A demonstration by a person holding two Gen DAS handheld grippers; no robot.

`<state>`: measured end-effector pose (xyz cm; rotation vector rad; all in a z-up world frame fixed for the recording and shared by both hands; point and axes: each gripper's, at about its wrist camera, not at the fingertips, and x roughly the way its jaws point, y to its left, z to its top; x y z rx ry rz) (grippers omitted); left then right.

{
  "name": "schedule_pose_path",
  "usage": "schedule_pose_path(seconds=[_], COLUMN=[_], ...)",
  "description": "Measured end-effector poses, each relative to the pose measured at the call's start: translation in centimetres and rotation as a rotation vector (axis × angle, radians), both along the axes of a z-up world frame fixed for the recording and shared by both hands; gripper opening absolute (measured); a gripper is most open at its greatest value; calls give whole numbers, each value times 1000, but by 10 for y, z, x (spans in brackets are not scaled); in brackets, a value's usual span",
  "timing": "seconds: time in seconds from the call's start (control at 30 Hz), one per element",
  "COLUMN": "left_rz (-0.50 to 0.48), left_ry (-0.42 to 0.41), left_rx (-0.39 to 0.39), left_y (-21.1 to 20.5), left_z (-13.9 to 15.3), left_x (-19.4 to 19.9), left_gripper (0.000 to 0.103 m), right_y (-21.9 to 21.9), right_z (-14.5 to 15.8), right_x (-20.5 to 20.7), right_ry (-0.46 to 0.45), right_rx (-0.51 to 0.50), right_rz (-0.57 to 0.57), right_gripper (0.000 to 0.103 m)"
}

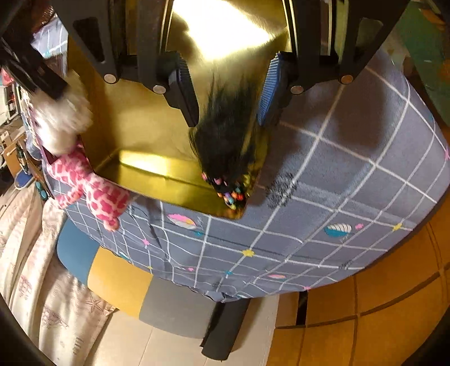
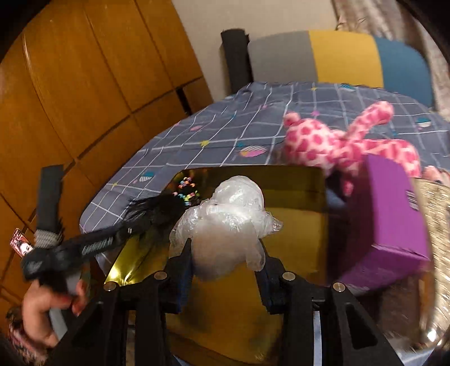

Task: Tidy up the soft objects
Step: 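Carry both held toys over the gold tray and open both tools to drop them, then grasp the green-and-yellow sponge with the right tool while the left tool moves toward the blue plush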

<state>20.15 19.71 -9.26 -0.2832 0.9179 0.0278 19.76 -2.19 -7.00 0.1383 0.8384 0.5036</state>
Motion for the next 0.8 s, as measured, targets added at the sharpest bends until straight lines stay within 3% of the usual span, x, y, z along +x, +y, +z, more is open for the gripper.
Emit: schedule_pose_path(seconds=[0.2,0.5,0.8], left_rz=[-29,-20,-20], left_ry=[19,13,12], left_rx=[-46,-50,-72], left_y=[-8,-9,-11], left_z=[-3,-4,-5], left_x=[-16,-34,-39], left_gripper=[44,44,44], right_y=[35,68,72], right_z=[-17,-42,-57], right_x=[35,93,115], right_ry=[53,133,192], right_rx=[-41,-88,-54], right_rz=[46,32,-4], right_gripper=[40,40,57])
